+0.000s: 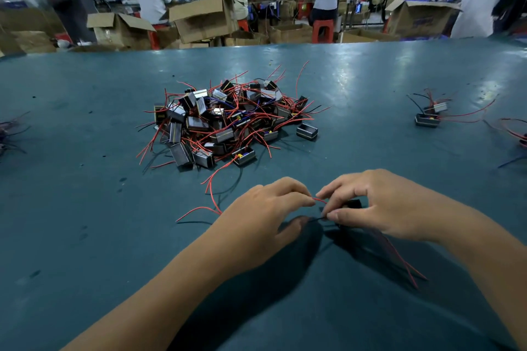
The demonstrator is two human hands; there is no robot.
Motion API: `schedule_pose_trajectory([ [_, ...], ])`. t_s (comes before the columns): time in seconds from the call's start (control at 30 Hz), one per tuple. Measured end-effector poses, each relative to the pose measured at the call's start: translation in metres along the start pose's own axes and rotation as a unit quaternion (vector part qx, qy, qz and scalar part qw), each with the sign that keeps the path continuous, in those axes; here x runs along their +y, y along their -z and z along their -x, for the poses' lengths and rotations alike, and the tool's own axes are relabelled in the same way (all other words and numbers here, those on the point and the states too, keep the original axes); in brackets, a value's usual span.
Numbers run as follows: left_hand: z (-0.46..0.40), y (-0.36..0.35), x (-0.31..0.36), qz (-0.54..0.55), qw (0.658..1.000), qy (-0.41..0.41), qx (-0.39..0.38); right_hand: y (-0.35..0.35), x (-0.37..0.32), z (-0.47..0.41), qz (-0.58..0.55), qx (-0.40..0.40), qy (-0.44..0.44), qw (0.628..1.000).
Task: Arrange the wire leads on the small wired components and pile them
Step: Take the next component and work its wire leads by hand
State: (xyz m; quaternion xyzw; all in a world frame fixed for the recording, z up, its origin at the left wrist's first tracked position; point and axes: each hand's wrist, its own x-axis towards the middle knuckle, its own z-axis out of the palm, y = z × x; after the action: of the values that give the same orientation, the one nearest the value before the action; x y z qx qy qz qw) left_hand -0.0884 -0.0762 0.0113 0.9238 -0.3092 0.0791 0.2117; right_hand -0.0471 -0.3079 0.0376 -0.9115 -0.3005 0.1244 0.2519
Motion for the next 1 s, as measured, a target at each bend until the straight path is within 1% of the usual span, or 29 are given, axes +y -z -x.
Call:
schedule_pose_trajectory([
  [0.1,-0.001,0.001,-0.001,0.018,1.0,-0.008,-0.001,-0.006,-0.005,-0.003,-0.029,0.034,-0.001,0.999],
  [0.17,-0.001,0.001,-0.001,0.025,1.0,-0.014,0.0,-0.011,-0.009,-0.005,-0.066,0.078,-0.001,0.995],
  [0.23,-0.001,0.001,-0.003,0.034,0.999,-0.016,0.006,-0.017,-0.011,-0.007,-0.077,0.128,0.011,0.989],
  [0.27,-0.002,0.002,-0.004,0.039,0.999,-0.014,0.014,-0.019,-0.012,-0.007,-0.079,0.139,0.016,0.987],
  [0.43,-0.002,0.015,-0.011,0.067,0.991,0.024,0.112,-0.022,-0.011,-0.009,-0.085,0.112,0.002,0.99],
  [0.57,-0.001,0.02,-0.013,0.075,0.985,0.054,0.144,-0.022,-0.009,-0.009,-0.084,0.117,-0.004,0.99],
  [0.67,0.0,0.021,-0.016,0.081,0.985,0.071,0.136,-0.022,-0.006,-0.009,-0.07,0.144,-0.009,0.987],
  [0.8,0.0,0.019,-0.019,0.071,0.99,0.076,0.099,-0.024,-0.009,-0.009,0.017,0.194,0.018,0.981],
  [0.93,0.001,0.016,-0.023,0.051,0.994,0.082,0.056,-0.027,-0.015,-0.009,0.069,0.18,0.063,0.979],
  [1.0,0.0,0.015,-0.025,0.039,0.995,0.085,0.036,-0.029,-0.017,-0.009,0.106,0.174,0.068,0.977],
])
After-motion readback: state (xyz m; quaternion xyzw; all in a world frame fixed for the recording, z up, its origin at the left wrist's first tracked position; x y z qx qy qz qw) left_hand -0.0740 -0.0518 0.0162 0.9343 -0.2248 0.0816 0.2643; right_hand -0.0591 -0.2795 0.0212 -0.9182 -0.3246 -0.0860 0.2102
